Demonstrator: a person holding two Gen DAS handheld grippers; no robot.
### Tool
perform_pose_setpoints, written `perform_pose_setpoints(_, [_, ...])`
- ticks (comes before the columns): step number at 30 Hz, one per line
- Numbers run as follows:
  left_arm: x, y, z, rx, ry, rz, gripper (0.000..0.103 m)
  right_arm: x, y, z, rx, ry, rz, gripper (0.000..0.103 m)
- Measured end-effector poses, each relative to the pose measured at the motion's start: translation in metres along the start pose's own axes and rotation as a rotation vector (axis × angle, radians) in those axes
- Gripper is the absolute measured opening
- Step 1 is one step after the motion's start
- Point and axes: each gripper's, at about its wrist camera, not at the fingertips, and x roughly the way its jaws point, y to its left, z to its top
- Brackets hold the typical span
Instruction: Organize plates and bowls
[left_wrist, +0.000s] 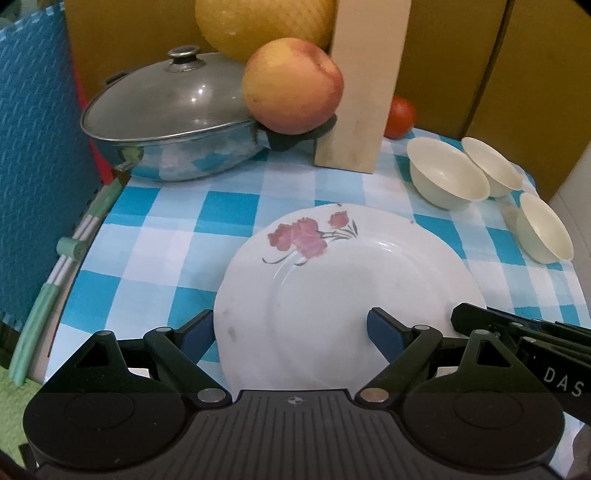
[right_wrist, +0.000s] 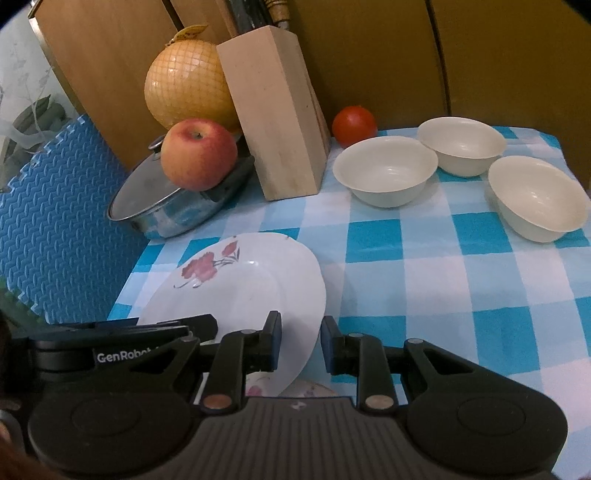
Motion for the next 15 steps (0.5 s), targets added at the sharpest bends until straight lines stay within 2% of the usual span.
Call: perform_pose_setpoints(15, [-0.016,-0.016,-0.021,0.024,0.000,-0.008,0.092,-0.031,-0.005,-0.026,0.012,-0.002,-0.014,0.023])
